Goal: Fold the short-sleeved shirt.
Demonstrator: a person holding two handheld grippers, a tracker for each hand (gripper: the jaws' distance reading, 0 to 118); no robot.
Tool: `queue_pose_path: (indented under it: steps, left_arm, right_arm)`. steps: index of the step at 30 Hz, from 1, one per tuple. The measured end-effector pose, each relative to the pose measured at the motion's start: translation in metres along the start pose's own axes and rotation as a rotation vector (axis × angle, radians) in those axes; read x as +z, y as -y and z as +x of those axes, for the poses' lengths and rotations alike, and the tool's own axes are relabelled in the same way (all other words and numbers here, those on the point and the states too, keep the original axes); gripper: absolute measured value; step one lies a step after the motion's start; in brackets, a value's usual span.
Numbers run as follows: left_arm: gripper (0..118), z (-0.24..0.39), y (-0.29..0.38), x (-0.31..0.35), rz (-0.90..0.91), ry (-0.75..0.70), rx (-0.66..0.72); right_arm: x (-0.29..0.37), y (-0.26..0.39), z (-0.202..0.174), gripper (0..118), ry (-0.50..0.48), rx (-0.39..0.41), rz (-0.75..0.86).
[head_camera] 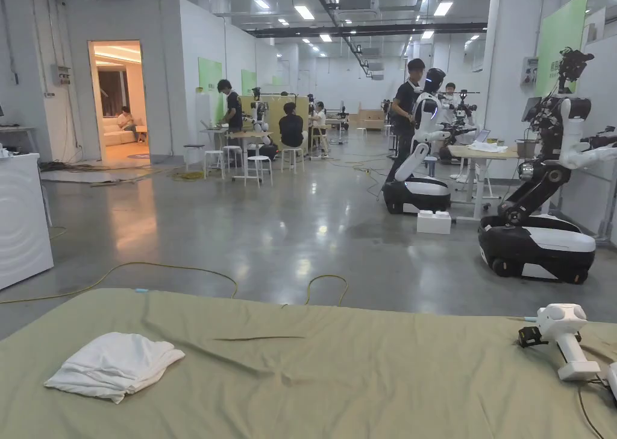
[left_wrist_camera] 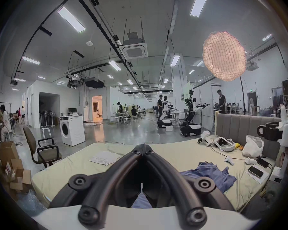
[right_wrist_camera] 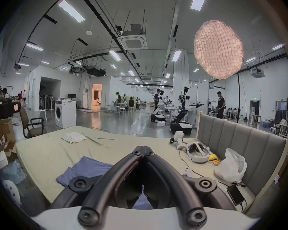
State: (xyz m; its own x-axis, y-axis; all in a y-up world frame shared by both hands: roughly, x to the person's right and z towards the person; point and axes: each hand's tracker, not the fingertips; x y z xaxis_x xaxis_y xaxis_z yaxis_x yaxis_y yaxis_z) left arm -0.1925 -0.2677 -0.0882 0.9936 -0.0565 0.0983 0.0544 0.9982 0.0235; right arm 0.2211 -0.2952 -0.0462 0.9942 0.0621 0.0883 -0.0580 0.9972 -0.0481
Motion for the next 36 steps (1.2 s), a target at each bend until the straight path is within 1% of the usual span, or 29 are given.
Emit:
queue_pose_path:
  steps: [2,5,7,8,9,10,11,12,13,14,16,17,19,21,23,25,26,27,28,29,31,34,36]
  left_arm:
    - [0,0.002,0.002,-0.003,-0.006,0.002,-0.006]
    - [0,-0.005,0.006,-0.011,-0.025,0.028,0.027]
    - [0,-0.010,0.013,-0.022,-0.084,0.062,0.057]
    - [0,-0.012,0.018,-0.030,-0.127,0.061,0.063]
    - [0,-0.016,0.030,-0.038,-0.127,0.045,0.063]
    - [5,-0.021,0.041,-0.046,-0.133,0.042,0.067]
    - [20,-0.028,0.058,-0.060,-0.183,0.051,0.095]
    - [51,-0.035,0.074,-0.074,-0.263,0.058,0.135]
    - [73,-0.042,0.094,-0.091,-0.372,0.076,0.190]
    - [79,-0.047,0.117,-0.105,-0.471,0.088,0.234]
    - [79,-0.049,0.161,-0.124,-0.571,0.056,0.224]
    - [79,-0.047,0.184,-0.134,-0.615,0.052,0.215]
    - [79,-0.047,0.225,-0.158,-0.700,0.088,0.238]
    - [79,-0.041,0.261,-0.179,-0.814,0.042,0.234]
    - [76,-0.039,0.287,-0.195,-0.884,-0.007,0.185]
    - [69,-0.044,0.307,-0.203,-0.913,-0.042,0.145]
    - [66,-0.045,0.310,-0.206,-0.912,-0.028,0.169]
    - [66,-0.042,0.313,-0.207,-0.933,-0.006,0.209]
    - [52,-0.036,0.308,-0.207,-0.940,0.001,0.207]
    - [39,-0.028,0.310,-0.207,-0.950,-0.027,0.151]
    - [37,-0.019,0.310,-0.208,-0.932,-0.036,0.083]
    - [29,-0.019,0.317,-0.212,-0.950,-0.021,0.066]
    - [28,-0.022,0.323,-0.219,-0.971,-0.016,0.037]
  right_arm:
    - [-0.002,0.003,0.002,0,0.005,-0.002,0.009]
    - [-0.004,0.004,0.003,0,-0.008,-0.025,-0.002]
    - [-0.002,0.006,0.003,0,-0.011,-0.034,0.001]
    - [-0.004,0.008,0.004,0,-0.014,-0.045,-0.018]
    - [-0.005,0.011,0.006,0,-0.019,-0.055,-0.031]
    - [-0.006,0.015,0.008,0,-0.030,-0.064,-0.040]
    - [-0.005,0.016,0.008,0,-0.040,-0.080,-0.058]
    - [-0.004,0.019,0.009,0,-0.044,-0.090,-0.073]
    - [-0.003,0.024,0.010,0,-0.045,-0.098,-0.077]
    - [-0.003,0.029,0.011,0,-0.053,-0.110,-0.094]
    - [-0.003,0.035,0.011,0,-0.057,-0.128,-0.130]
    - [-0.005,0.039,0.013,0,-0.078,-0.137,-0.165]
    - [-0.007,0.043,0.014,0,-0.066,-0.134,-0.191]
    - [-0.009,0.046,0.017,0,-0.077,-0.144,-0.232]
    - [-0.008,0.047,0.020,0,-0.066,-0.136,-0.246]
    - [-0.004,0.049,0.022,0,-0.056,-0.122,-0.265]
    - [-0.002,0.051,0.023,0,-0.043,-0.113,-0.275]
    - [-0.001,0.053,0.026,0,-0.032,-0.106,-0.288]
    - [-0.001,0.056,0.027,0,-0.030,-0.105,-0.303]
    - [-0.001,0.060,0.029,0,-0.027,-0.107,-0.321]
    - [-0.004,0.066,0.031,0,-0.022,-0.119,-0.354]
    - [-0.013,0.077,0.034,0,-0.007,-0.142,-0.398]
    - [-0.035,0.097,0.044,0,0.020,-0.224,-0.481]
